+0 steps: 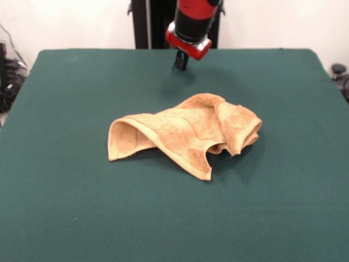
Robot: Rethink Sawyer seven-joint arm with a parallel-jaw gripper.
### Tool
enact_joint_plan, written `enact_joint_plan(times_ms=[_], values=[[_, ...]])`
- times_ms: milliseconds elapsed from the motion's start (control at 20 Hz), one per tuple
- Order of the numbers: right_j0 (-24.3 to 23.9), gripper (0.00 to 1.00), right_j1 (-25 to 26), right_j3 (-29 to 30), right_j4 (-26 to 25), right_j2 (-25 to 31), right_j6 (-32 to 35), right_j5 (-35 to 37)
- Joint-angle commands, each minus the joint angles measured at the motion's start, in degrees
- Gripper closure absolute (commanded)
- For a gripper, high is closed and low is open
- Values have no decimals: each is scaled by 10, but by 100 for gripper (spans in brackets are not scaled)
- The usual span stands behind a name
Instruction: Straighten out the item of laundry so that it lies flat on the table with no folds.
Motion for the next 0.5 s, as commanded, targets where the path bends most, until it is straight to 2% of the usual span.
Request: enact_joint_plan(times_ms=[50, 100, 150, 300, 500], values=[[-90, 100, -32, -1, -85, 119, -140, 37], [-71, 100, -68, 37, -75, 129, -118, 41], [-79, 100, -80, 37, -73, 141, -120, 58], [-80, 100, -91, 19, -78, 152, -104, 86], [-59, 100, -76, -12, -109, 129, -74, 73]])
